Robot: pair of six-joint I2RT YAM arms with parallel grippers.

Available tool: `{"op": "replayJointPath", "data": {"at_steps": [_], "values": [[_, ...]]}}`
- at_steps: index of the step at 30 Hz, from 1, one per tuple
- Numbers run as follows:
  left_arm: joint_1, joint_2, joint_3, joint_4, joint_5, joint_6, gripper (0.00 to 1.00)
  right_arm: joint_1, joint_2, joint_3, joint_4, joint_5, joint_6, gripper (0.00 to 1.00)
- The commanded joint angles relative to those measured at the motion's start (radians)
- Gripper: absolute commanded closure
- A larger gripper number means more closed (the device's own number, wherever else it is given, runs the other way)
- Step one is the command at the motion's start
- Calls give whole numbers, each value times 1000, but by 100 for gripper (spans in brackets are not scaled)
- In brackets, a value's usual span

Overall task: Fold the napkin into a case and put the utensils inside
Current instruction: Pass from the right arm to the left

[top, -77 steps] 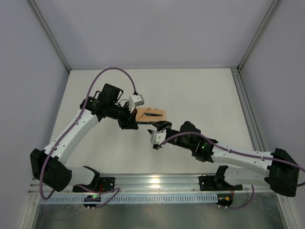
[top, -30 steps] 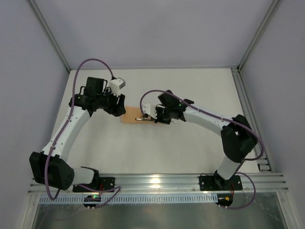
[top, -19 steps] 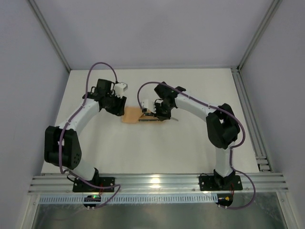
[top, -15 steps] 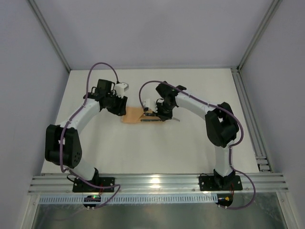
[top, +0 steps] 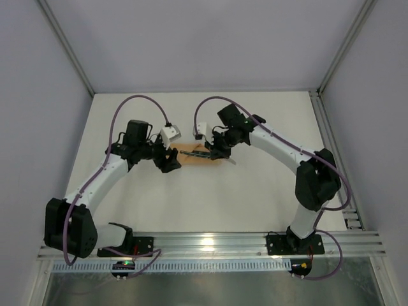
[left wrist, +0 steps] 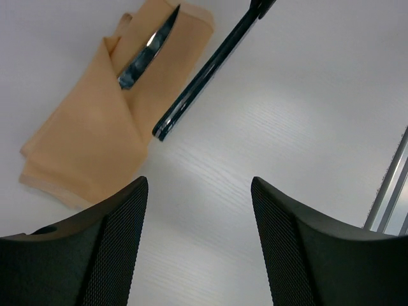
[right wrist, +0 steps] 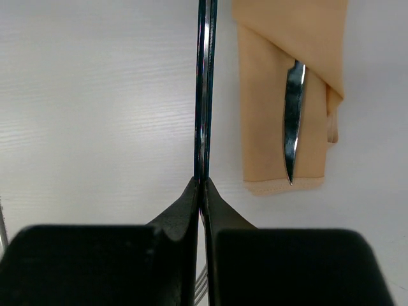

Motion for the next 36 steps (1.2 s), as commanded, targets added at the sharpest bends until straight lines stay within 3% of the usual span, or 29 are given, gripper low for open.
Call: {"op": "replayJointPath", "data": {"at_steps": [1, 6, 12, 17, 27, 32, 36], "values": [[-25, -62, 8, 77, 63, 55, 31, 39, -111, -18, 60, -62, 42, 96], [-32, -74, 60, 53, 6, 10, 30, 81, -134, -10, 22, -38, 18, 96], [-32, -77, 96, -19, 26, 58, 32, 111, -151, 8, -1, -30, -2, 96], [-37, -59, 128, -177, 139, 160, 49, 114, -157, 23, -4, -39, -8, 96], [-60, -56, 122, -190, 87, 178, 50, 114, -167, 29, 8, -57, -8, 96], [-69, -45, 126, -163, 63, 139, 72, 115, -181, 22, 13, -62, -8, 96], [-80, -39, 123, -180, 49, 148, 78, 114, -192, 17, 23, -76, -7, 96]]}}
